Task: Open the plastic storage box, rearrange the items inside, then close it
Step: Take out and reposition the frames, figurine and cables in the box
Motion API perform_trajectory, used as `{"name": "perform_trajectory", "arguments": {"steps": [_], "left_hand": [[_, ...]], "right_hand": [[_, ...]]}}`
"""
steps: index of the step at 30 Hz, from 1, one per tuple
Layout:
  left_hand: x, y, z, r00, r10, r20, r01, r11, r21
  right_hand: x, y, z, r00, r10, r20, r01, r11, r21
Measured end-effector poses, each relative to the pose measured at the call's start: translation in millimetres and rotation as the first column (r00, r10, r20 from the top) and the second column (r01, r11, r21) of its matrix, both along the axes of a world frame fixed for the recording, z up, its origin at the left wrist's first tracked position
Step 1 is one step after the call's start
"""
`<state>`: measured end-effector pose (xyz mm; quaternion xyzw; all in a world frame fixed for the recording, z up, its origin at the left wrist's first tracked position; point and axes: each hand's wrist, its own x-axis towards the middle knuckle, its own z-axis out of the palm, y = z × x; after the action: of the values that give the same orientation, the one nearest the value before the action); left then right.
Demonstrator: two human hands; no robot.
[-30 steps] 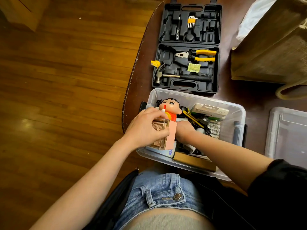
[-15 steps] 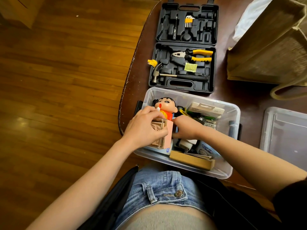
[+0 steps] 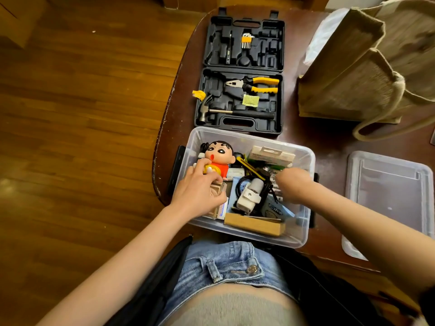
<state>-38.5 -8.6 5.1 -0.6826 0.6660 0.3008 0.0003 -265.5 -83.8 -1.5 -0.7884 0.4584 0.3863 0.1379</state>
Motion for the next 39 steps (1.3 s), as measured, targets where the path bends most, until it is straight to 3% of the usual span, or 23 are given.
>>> {"name": "perform_trajectory", "arguments": {"steps": [5,16,21,31,35,39], "left_hand": [[0.3,-1.6,1.0,1.0,-0.012,0.003,0.012,1.0,0.006],[0.0,-0.9,-2.5,1.0,-0.013,0.015,0.013,1.0,-0.014],[1.7,-0.4,-4.6,0.999,-0.023,0.026,0.023,1.0,-0.01],[4.1,0.6,-2.7,1.0,-0.02,-0.007,0.02,0.999,-0.033],[6.4,2.0,-1.7,0.999,-0.028,-0.036,0.027,0.999,-0.025],[6.3,2.2,-1.3,0.999,-0.028,-0.031,0.028,0.999,-0.019]], "right_hand": [[-2.7,4.4,-25.1,0.998,-0.046,0.042,0.041,0.992,0.117],[-2.5,13.5,-48.1,0.974,-0.192,0.117,0.193,0.981,0.001],[-4.0,11.0,-48.7,0.98,-0.167,0.108,0.162,0.985,0.054],[-0.7,12.3,-50.7,0.984,-0.149,0.096,0.151,0.988,-0.015],[-1.5,13.9,-52.4,0.987,-0.14,0.073,0.134,0.988,0.078],[0.6,17.2,-56.2,1.0,-0.014,-0.016,0.015,0.998,0.064]]}}
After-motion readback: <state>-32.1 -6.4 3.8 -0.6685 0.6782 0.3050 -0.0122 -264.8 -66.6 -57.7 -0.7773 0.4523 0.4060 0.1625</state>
